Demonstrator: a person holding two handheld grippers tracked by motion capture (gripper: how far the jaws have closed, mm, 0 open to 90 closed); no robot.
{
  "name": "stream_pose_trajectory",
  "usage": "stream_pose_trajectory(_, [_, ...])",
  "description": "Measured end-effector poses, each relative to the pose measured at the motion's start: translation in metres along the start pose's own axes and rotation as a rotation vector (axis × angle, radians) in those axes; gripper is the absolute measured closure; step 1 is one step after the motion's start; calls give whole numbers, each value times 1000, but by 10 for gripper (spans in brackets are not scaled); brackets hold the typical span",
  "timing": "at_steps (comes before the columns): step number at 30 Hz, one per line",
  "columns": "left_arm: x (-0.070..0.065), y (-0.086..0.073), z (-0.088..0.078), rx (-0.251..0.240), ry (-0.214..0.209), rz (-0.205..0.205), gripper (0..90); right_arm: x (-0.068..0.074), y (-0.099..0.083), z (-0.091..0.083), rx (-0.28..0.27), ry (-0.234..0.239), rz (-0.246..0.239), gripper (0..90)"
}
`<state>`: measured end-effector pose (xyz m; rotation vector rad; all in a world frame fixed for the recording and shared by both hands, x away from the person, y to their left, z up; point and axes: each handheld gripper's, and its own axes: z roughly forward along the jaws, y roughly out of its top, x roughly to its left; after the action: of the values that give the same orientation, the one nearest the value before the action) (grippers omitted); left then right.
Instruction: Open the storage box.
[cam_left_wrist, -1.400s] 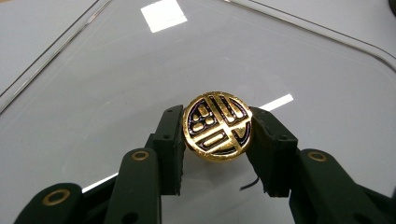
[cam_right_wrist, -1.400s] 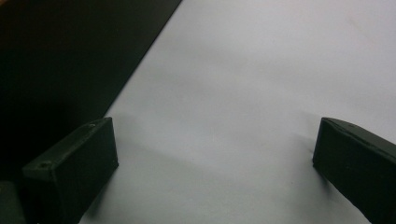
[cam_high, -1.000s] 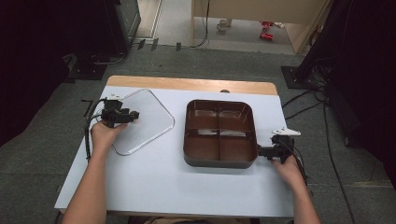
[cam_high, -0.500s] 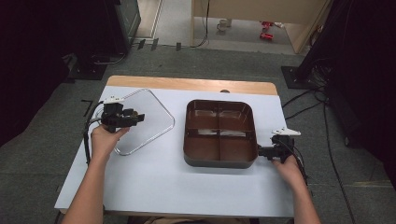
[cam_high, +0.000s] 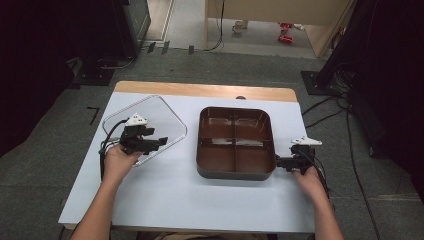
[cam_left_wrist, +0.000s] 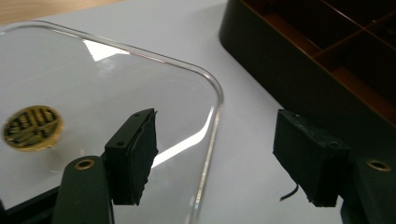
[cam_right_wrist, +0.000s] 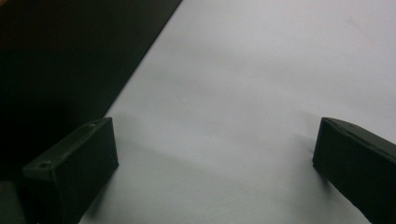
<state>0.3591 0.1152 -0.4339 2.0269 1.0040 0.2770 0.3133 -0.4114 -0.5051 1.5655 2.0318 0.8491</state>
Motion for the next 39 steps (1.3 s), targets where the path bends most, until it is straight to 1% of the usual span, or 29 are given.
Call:
stream_pose_trajectory(1, [-7,-3,1,5,-5,15,287,0,0,0,0,0,0,0])
stream_pose_trajectory(2, [-7,-3,1,5,-5,15,283,0,0,0,0,0,0,0])
stream_pose_trajectory(3, [-14,-6,2,15,-10,34,280,0,0,0,0,0,0,0])
stream_pose_trajectory(4, [-14,-6,2,15,-10,34,276,0,0,0,0,0,0,0])
stream_pose_trajectory(10, [-32,-16,6,29,-48,64,269,0,0,0,0,0,0,0])
stream_pose_trajectory(12, [-38,-20,9,25,-65,72,266,0,0,0,0,0,-1,0])
stream_pose_trajectory(13, [-43,-23,12,32,-75,84,262,0,0,0,0,0,0,0])
stream_pose_trajectory(14, [-43,-23,12,32,-75,84,260,0,0,0,0,0,0,0])
stream_pose_trajectory(15, [-47,-25,17,40,-84,92,260,0,0,0,0,0,0,0])
stream_pose_trajectory(16, [-47,-25,17,40,-84,92,260,0,0,0,0,0,0,0])
stream_pose_trajectory(17, [-50,-27,22,52,-94,107,260,0,0,0,0,0,0,0])
stream_pose_trajectory(18, [-50,-27,22,52,-94,107,260,0,0,0,0,0,0,0])
stream_pose_trajectory(19, [-53,-28,26,57,-99,123,260,0,0,0,0,0,0,0])
stream_pose_trajectory(22, [-56,-29,30,58,-103,130,260,0,0,0,0,-1,0,0])
stream_pose_trajectory(23, [-59,-30,33,60,-102,139,260,0,0,0,0,-1,-1,0])
stream_pose_trajectory(25, [-60,-30,35,63,-99,142,260,0,0,0,0,-1,-1,0])
stream_pose_trajectory(27, [-62,-32,40,80,-104,151,259,0,0,0,0,-1,-1,0])
stream_pose_trajectory(30, [-65,-33,45,93,-114,152,260,0,0,0,1,0,0,0])
stream_pose_trajectory(32, [-67,-33,48,100,-105,157,259,0,0,0,0,-1,0,0])
stream_pose_trajectory(33, [-68,-34,51,110,-102,170,260,0,0,0,0,-1,0,0])
stream_pose_trajectory(36, [-70,-35,54,123,-103,181,259,0,0,0,0,-1,-1,0])
stream_pose_trajectory(39, [-72,-38,60,157,-107,198,260,0,0,0,1,-1,0,0])
